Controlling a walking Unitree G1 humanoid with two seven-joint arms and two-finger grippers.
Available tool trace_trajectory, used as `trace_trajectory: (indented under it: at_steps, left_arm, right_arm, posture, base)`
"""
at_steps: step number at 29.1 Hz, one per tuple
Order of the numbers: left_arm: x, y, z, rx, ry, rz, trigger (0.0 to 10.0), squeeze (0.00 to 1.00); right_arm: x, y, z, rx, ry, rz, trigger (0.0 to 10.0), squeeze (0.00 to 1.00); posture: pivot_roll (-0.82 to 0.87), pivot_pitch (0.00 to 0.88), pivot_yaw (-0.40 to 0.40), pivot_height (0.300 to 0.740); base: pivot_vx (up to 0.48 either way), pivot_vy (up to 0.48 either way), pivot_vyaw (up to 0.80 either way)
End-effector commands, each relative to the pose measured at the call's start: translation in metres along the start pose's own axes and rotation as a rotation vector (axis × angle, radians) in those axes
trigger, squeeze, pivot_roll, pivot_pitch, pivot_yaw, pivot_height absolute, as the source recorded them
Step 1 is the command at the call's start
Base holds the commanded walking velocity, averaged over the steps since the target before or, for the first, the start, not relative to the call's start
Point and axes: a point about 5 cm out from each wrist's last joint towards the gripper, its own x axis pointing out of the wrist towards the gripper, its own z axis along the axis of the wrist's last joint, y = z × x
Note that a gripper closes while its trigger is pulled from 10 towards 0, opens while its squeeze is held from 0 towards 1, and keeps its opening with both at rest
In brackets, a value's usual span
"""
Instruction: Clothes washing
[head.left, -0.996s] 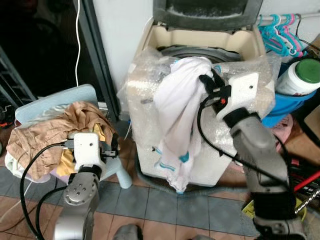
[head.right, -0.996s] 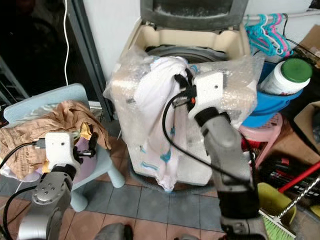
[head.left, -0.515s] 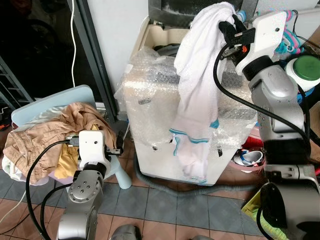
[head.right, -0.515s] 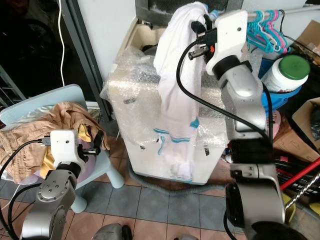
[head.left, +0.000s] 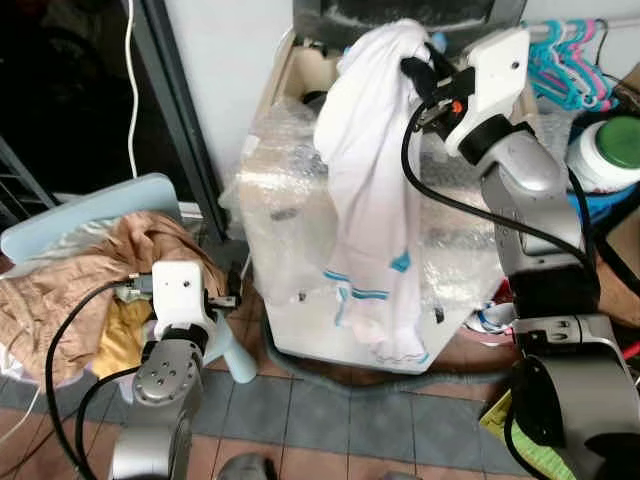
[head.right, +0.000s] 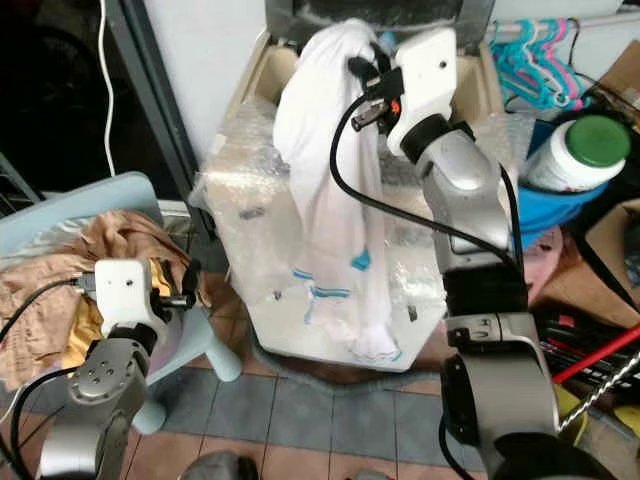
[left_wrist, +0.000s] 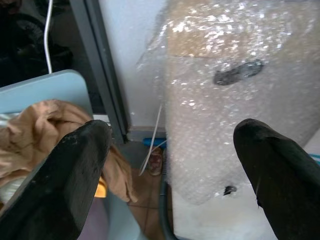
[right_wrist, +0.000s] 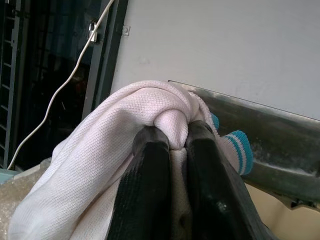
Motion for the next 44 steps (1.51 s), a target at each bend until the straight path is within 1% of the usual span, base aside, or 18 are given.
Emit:
trace_trajectory:
  at_steps: [1, 3, 6, 12, 14, 17, 18, 20, 22, 24, 25, 26, 28, 29, 30, 41, 42, 44]
  left_arm:
    - [0.001, -0.004, 0.000, 0.002, -0.001, -0.011, 10.0, 0.00]
    - [0.001, -0.005, 0.000, 0.002, -0.001, -0.012, 10.0, 0.00]
    - [0.003, -0.006, 0.000, 0.002, -0.003, -0.017, 10.0, 0.00]
    - [0.005, -0.007, 0.000, 0.001, -0.005, -0.018, 10.0, 0.00]
    - [0.004, -0.007, 0.000, -0.001, -0.005, -0.016, 10.0, 0.00]
    - [0.004, -0.007, 0.000, 0.000, -0.004, -0.014, 10.0, 0.00]
    - [0.004, -0.007, 0.000, -0.005, -0.007, -0.014, 10.0, 0.00]
    - [0.004, -0.007, 0.000, -0.006, -0.008, -0.011, 10.0, 0.00]
    - [0.004, -0.007, 0.001, 0.009, -0.016, 0.001, 10.0, 0.00]
    - [0.004, -0.007, 0.000, 0.007, -0.015, 0.009, 10.0, 0.00]
    - [0.004, -0.007, 0.000, 0.007, -0.015, 0.009, 10.0, 0.00]
    - [0.004, -0.008, 0.000, 0.006, -0.015, 0.007, 10.0, 0.00]
    - [0.004, -0.008, 0.000, 0.006, -0.015, 0.006, 10.0, 0.00]
    - [0.003, -0.009, 0.000, 0.007, -0.013, 0.005, 10.0, 0.00]
    - [0.003, -0.009, -0.001, 0.008, -0.010, 0.003, 10.0, 0.00]
    - [0.003, -0.010, -0.001, 0.012, -0.007, -0.004, 10.0, 0.00]
    - [0.002, -0.011, -0.002, 0.008, -0.003, -0.008, 10.0, 0.00]
    - [0.001, -0.011, -0.002, 0.007, -0.002, -0.007, 10.0, 0.00]
  right_arm:
    - [0.007, -0.003, 0.012, 0.004, -0.036, 0.019, 10.0, 0.00]
    - [0.011, -0.003, 0.011, 0.016, -0.017, 0.040, 10.0, 0.00]
    - [0.028, -0.017, 0.022, 0.058, 0.006, 0.058, 10.0, 0.00]
    - [0.042, -0.037, 0.045, 0.029, -0.011, 0.021, 10.0, 0.00]
    - [0.049, -0.049, 0.073, -0.059, -0.112, -0.059, 10.0, 0.00]
    - [0.050, -0.060, 0.095, -0.136, -0.191, -0.149, 10.0, 0.00]
    - [0.049, -0.070, 0.111, -0.176, -0.240, -0.238, 10.0, 0.00]
    - [0.047, -0.080, 0.122, -0.182, -0.266, -0.313, 10.0, 0.00]
    - [0.047, -0.081, 0.112, -0.193, -0.211, -0.325, 10.0, 0.00]
    - [0.047, -0.071, 0.074, -0.173, -0.076, -0.250, 10.0, 0.00]
    - [0.047, -0.071, 0.074, -0.173, -0.076, -0.250, 10.0, 0.00]
    - [0.045, -0.059, 0.047, -0.151, 0.022, -0.142, 10.0, 0.00]
    - [0.043, -0.052, 0.035, -0.134, 0.051, -0.087, 10.0, 0.00]
    - [0.039, -0.041, 0.018, -0.102, 0.075, 0.020, 10.0, 0.42]
    - [0.033, -0.028, 0.008, -0.078, 0.071, 0.144, 10.0, 0.96]
    - [0.026, -0.017, 0.002, -0.030, 0.060, 0.258, 10.0, 1.00]
    - [-0.001, -0.036, 0.001, -0.007, 0.044, 0.187, 10.0, 1.00]
    - [-0.022, -0.049, 0.003, 0.051, 0.053, 0.164, 10.0, 1.00]
  posture:
    - [-0.05, 0.002, 0.000, 0.740]
    - [-0.05, 0.001, 0.001, 0.740]
    - [-0.05, 0.000, 0.001, 0.740]
    - [-0.05, 0.000, -0.003, 0.740]
    - [-0.04, 0.000, -0.006, 0.740]
    - [-0.04, 0.000, -0.005, 0.740]
    - [-0.04, 0.000, -0.004, 0.740]
    - [-0.04, 0.000, -0.004, 0.740]
    - [-0.04, 0.000, -0.006, 0.740]
    - [-0.04, 0.000, -0.009, 0.740]
    - [-0.04, 0.000, -0.009, 0.740]
    - [-0.04, 0.000, -0.008, 0.740]
    - [-0.04, 0.000, -0.007, 0.740]
    - [-0.04, 0.000, -0.006, 0.740]
    - [-0.05, 0.000, -0.003, 0.740]
    - [-0.05, 0.000, 0.001, 0.740]
    - [-0.06, 0.002, -0.015, 0.740]
    - [-0.06, 0.023, -0.014, 0.740]
  base:
    - [0.431, 0.000, 0.00]
    - [0.431, 0.000, 0.00]
    - [0.432, 0.000, 0.00]
    - [0.417, 0.000, 0.00]
    - [0.444, 0.000, 0.00]
    - [0.440, 0.000, 0.00]
    - [0.304, 0.000, 0.00]
    - [0.152, 0.000, 0.00]
    - [0.000, 0.000, 0.00]
    - [0.000, 0.000, 0.00]
    - [0.000, 0.000, 0.00]
    - [0.000, 0.000, 0.00]
    - [0.000, 0.000, 0.00]
    - [0.000, 0.000, 0.00]
    - [0.000, 0.000, 0.00]
    - [0.000, 0.000, 0.00]
    - [0.000, 0.000, 0.00]
    - [0.000, 0.000, 0.00]
